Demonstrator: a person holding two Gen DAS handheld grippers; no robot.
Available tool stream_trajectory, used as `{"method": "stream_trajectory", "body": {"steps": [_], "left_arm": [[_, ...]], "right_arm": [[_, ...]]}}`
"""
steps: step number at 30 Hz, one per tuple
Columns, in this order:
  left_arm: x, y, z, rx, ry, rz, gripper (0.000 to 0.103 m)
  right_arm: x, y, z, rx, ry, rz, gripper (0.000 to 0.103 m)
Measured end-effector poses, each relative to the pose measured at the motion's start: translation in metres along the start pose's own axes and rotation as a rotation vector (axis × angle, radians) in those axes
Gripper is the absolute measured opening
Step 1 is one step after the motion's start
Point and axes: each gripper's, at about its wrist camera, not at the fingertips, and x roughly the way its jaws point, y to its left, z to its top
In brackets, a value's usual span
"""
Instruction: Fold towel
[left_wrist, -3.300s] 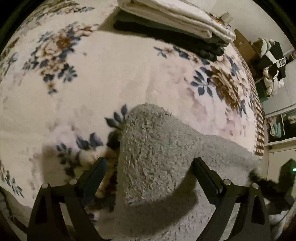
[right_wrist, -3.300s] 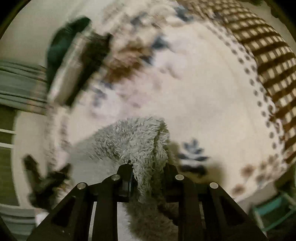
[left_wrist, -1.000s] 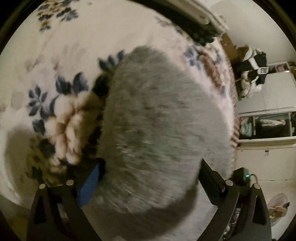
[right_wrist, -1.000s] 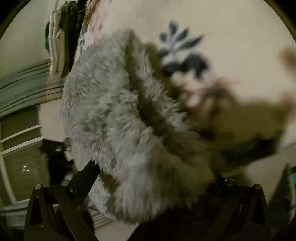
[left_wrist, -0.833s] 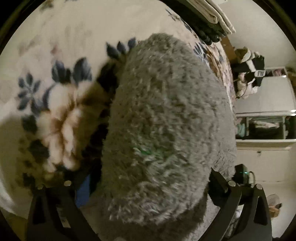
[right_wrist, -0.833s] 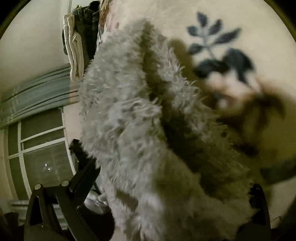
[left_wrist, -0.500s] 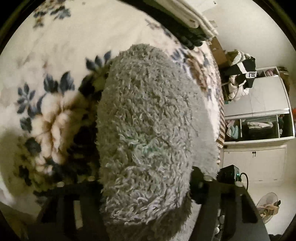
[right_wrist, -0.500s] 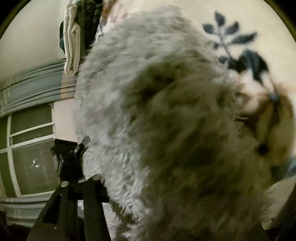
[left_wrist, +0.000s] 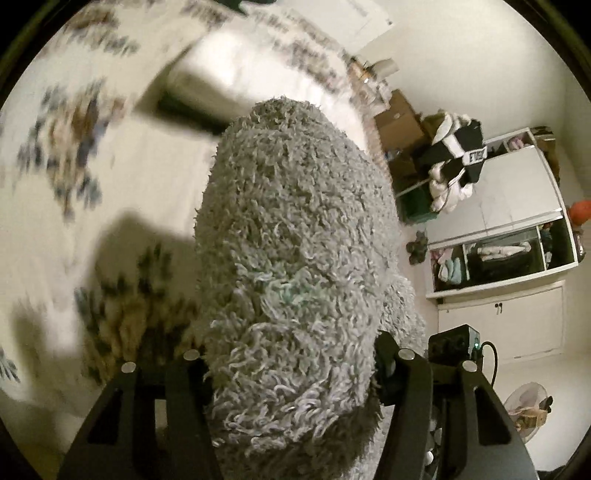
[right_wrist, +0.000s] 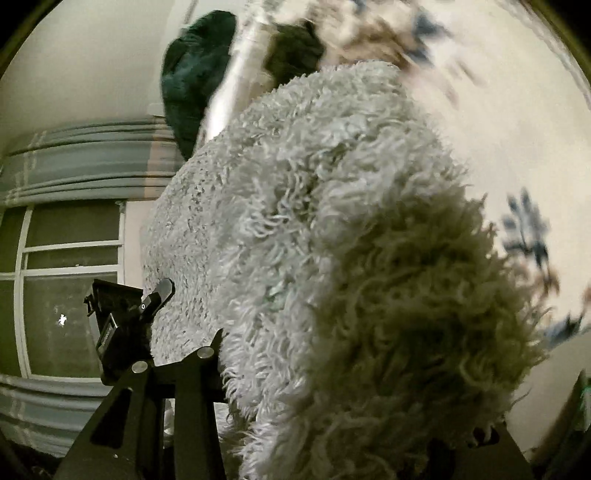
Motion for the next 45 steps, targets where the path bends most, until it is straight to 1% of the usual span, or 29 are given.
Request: {"method": "stream_trajectory", "body": {"steps": [3,5,6,7,11,12,13,15,17,18,19,20,21,23,24,25,26,28,29,30,31,32,34,36,38,40,42,43,45], "left_arm": [[-0.009,-0.016,0.051,0.011,-0.035,-0.012,0.055],[-0.014,-0.023,0.098,0.02,-0.066,-0.024,0.055],[-0.019,-0.019,0.113,0.022,-0.079,-0.029,0.055],[-0.019,-0.019,0.14,0.022,-0.095,-0.037,0.055],[-0.005,-0.008,0.228,0.017,-0.12,-0.049,0.055],[0.004,-0.001,0.254,0.013,-0.126,-0.045,0.055],[0.01,0.007,0.27,0.012,-0.126,-0.043,0.055],[0.026,0.025,0.299,0.008,-0.122,-0.029,0.056],[0.048,0.045,0.323,-0.003,-0.109,-0.012,0.056],[0.058,0.057,0.329,-0.004,-0.101,0.002,0.056],[0.072,0.069,0.338,-0.009,-0.083,0.02,0.056],[0.083,0.079,0.341,-0.02,-0.067,0.036,0.056],[0.097,0.093,0.345,-0.039,-0.04,0.055,0.056],[0.107,0.11,0.349,-0.074,-0.018,0.063,0.057],[0.109,0.117,0.347,-0.084,-0.012,0.06,0.059],[0.109,0.121,0.346,-0.089,-0.009,0.055,0.06],[0.107,0.122,0.343,-0.088,-0.006,0.058,0.062],[0.1,0.119,0.336,-0.066,-0.006,0.094,0.068],[0.095,0.114,0.332,-0.048,-0.002,0.128,0.073],[0.091,0.11,0.329,-0.022,0.001,0.173,0.079],[0.086,0.105,0.326,-0.001,0.001,0.211,0.083],[0.083,0.102,0.326,0.012,-0.001,0.234,0.088],[0.073,0.093,0.321,0.041,-0.007,0.28,0.09],[0.065,0.085,0.317,0.074,-0.015,0.322,0.09],[0.056,0.073,0.311,0.114,-0.031,0.386,0.091],[0.047,0.058,0.302,0.148,-0.045,0.443,0.091],[0.037,0.043,0.294,0.186,-0.066,0.49,0.092],[0.033,0.037,0.29,0.199,-0.071,0.507,0.092],[0.022,0.021,0.28,0.227,-0.087,0.531,0.093]], "right_arm": [[-0.006,0.051,0.046,-0.04,-0.033,0.001,0.046],[-0.006,0.079,0.077,-0.06,-0.058,0.005,0.046],[-0.003,0.097,0.1,-0.072,-0.074,0.012,0.046],[0.001,0.111,0.118,-0.082,-0.084,0.012,0.046],[0.029,0.156,0.203,-0.111,-0.122,-0.001,0.046],[0.036,0.162,0.219,-0.113,-0.126,-0.004,0.046],[0.05,0.168,0.243,-0.11,-0.127,-0.006,0.046],[0.072,0.174,0.276,-0.115,-0.126,-0.024,0.046],[0.098,0.177,0.307,-0.116,-0.125,-0.05,0.046],[0.112,0.176,0.323,-0.112,-0.119,-0.065,0.046],[0.12,0.174,0.331,-0.109,-0.113,-0.079,0.046],[0.131,0.18,0.352,-0.1,-0.11,-0.097,0.046],[0.141,0.174,0.361,-0.089,-0.104,-0.119,0.046],[0.151,0.166,0.369,-0.081,-0.101,-0.154,0.046],[0.155,0.164,0.369,-0.074,-0.099,-0.156,0.046],[0.16,0.16,0.374,-0.069,-0.094,-0.156,0.049],[0.162,0.158,0.377,-0.066,-0.087,-0.159,0.052],[0.165,0.156,0.378,-0.071,-0.074,-0.188,0.063],[0.163,0.157,0.375,-0.082,-0.073,-0.218,0.068],[0.165,0.156,0.378,-0.084,-0.074,-0.248,0.078],[0.164,0.157,0.379,-0.083,-0.078,-0.278,0.08],[0.16,0.159,0.377,-0.088,-0.084,-0.306,0.08],[0.153,0.164,0.368,-0.116,-0.097,-0.38,0.092],[0.144,0.171,0.36,-0.151,-0.114,-0.456,0.094],[0.135,0.181,0.352,-0.182,-0.128,-0.542,0.095],[0.125,0.193,0.341,-0.201,-0.151,-0.612,0.103],[0.115,0.209,0.328,-0.234,-0.195,-0.689,0.103],[0.106,0.219,0.313,-0.253,-0.22,-0.718,0.103],[0.097,0.239,0.297,-0.3,-0.275,-0.784,0.103]]}}
